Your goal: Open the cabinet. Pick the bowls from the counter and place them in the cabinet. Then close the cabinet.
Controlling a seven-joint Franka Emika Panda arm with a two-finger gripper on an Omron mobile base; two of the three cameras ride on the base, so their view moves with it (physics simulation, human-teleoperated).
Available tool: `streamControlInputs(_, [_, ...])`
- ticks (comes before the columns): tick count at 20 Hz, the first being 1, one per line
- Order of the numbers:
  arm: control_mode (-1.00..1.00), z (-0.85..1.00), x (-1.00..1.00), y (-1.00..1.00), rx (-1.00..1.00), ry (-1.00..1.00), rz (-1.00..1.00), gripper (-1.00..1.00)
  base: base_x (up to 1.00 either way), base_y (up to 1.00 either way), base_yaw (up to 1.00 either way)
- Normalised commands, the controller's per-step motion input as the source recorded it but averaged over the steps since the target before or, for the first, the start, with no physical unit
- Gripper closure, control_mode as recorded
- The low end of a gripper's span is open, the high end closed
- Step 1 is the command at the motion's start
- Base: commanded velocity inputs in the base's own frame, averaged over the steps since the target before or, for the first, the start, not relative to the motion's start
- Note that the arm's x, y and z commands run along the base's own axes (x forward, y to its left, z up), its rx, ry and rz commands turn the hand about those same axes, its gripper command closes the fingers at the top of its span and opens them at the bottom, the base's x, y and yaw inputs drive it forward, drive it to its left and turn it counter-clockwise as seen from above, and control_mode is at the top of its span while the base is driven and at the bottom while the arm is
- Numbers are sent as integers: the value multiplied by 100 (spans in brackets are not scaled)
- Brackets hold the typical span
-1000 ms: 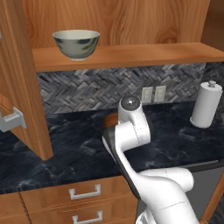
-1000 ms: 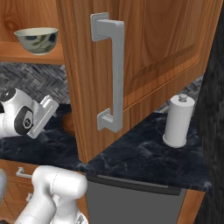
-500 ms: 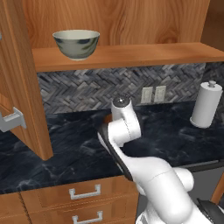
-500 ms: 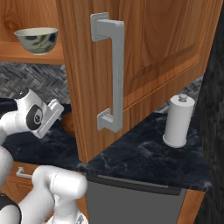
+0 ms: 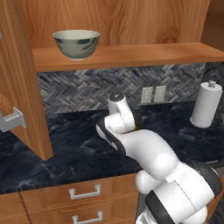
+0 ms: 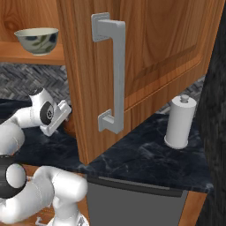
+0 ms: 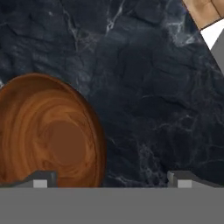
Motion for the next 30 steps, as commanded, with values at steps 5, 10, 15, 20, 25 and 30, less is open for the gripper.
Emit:
streamControlInputs(5, [-100, -43, 44, 3, 0, 11, 0, -100, 0, 0, 0])
streamControlInputs(10, [-100, -47, 40, 5, 0, 14, 0, -100, 0, 0, 0])
streamControlInputs(15, [-100, -47, 38, 8, 0, 10, 0, -100, 0, 0, 0])
streamControlInputs(20, [-100, -40, 24, 14, 0, 7, 0, 100, 0, 0, 0])
streamControlInputs(25, [-100, -25, 2, 1, 0, 10, 0, 100, 0, 0, 0])
streamControlInputs(30, [-100, 7, -19, 0, 0, 13, 0, 100, 0, 0, 0])
